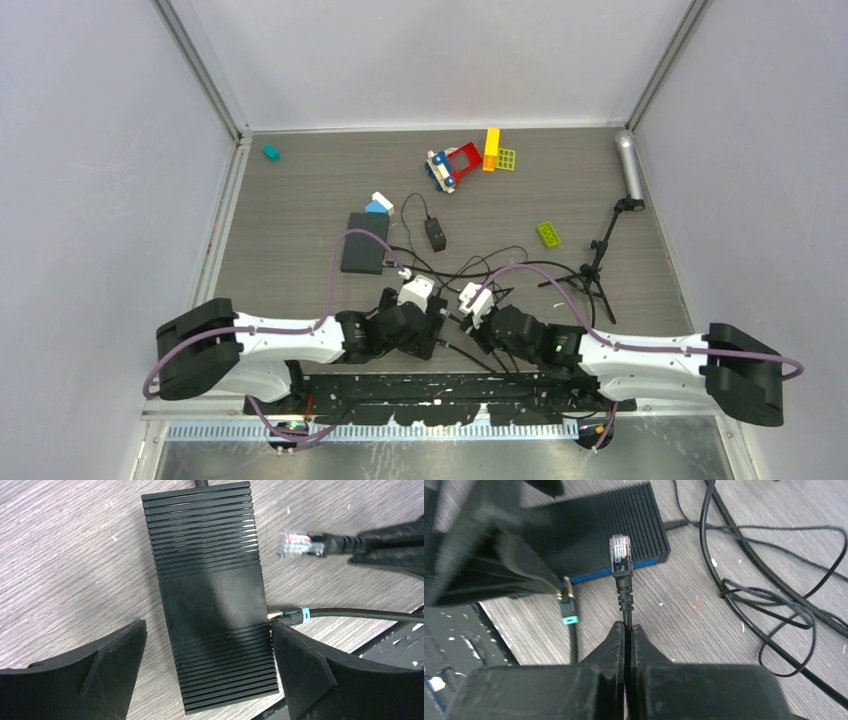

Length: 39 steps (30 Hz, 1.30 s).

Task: Insert the plug into the switch port
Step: Insert the connector into the switch port.

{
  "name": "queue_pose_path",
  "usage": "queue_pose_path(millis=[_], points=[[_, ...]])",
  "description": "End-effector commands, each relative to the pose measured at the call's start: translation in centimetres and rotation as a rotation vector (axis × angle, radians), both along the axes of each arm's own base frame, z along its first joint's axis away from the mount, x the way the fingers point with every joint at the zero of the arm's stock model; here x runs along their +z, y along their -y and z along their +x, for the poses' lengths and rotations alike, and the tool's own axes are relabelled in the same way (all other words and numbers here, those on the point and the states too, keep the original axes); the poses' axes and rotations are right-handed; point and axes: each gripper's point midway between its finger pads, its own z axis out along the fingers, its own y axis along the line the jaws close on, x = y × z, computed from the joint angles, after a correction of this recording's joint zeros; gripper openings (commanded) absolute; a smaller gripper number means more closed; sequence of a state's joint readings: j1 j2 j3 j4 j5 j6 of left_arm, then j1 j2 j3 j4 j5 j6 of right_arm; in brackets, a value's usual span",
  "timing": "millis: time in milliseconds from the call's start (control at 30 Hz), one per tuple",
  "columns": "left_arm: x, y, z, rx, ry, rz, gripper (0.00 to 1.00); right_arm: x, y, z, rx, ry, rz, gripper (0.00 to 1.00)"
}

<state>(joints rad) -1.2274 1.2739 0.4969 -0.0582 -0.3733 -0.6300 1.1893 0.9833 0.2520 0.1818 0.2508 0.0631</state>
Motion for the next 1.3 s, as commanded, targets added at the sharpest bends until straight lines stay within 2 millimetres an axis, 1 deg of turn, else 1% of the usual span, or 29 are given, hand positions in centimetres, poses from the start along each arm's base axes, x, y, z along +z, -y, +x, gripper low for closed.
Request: queue_pose_path(millis=[0,67,133,233,333,400,467,533,600,633,700,800,933,1033,1100,1200,1267], points=[[0.3,0.6,1.2,0.048,0.046,0.016,0.94,2.5,-0.7,-0.6,0.010,-0.009,0.115,0.00],[0.2,0.5,1.2,0.049,0.045,0.024,0.86,3.0,-0.6,-0.9,0.019,-0.014,0.137,0.01],[0.2,0.0,1.0,0.048,0.041,0.036,0.82,3.4,-0.7,-1.2,0.028,-0.023,0.143,0.00],[0.4,-1.2,0.7,0.042,0.045,0.052,0.80,3.4,-0.4,-1.4,0.023,-0.054,0.110,0.00],[0.8,-2.6,0.3,0.036,0.057,0.055,0.80,4.0,-0.4,-1.7,0.031,-0.057,0.134,0.00],[1.3,-3.2,0.2,0.036,0.067,0.036,0.82,4.5,0.0,-1.2,-0.001,-0.036,0.149,0.00],[1.9,-3.5,0.1,0.034,0.078,0.012,0.88,4.5,0.1,-1.1,-0.009,-0.030,0.151,0.01],[2.6,-3.7,0.1,0.028,0.094,-0.018,0.97,4.2,-0.3,-1.3,0.011,-0.040,0.146,0.00],[3.5,-3.6,0.0,0.019,0.110,-0.060,1.00,4.1,-1.2,-1.4,0.027,-0.051,0.159,0.01],[4.2,-3.4,0.0,0.017,0.120,-0.090,1.00,3.9,-1.7,-1.4,0.036,-0.059,0.172,0.01],[5.1,-3.2,0.1,0.013,0.135,-0.127,1.00,2.7,-2.5,-1.3,0.040,-0.074,0.159,0.01],[6.3,-3.1,0.3,0.021,0.158,-0.171,1.00,0.8,-2.6,-0.7,0.000,-0.082,0.126,0.00],[7.1,-3.0,1.3,0.066,0.187,-0.219,0.99,-0.4,-2.8,-0.5,-0.020,-0.091,0.132,0.01],[6.8,-2.7,2.1,0.107,0.167,-0.255,0.97,-1.3,-2.3,-0.5,-0.030,-0.097,0.106,0.01],[6.2,-2.6,2.7,0.151,0.130,-0.277,0.96,-1.6,-2.1,-0.6,-0.030,-0.100,0.101,0.01],[5.7,-1.4,3.3,0.161,0.096,-0.312,0.96,-2.0,-2.0,-0.8,-0.026,-0.110,0.094,0.01],[5.1,-0.9,3.6,0.166,0.088,-0.296,0.98,-2.1,-2.0,-1.0,-0.026,-0.123,0.092,0.01]])
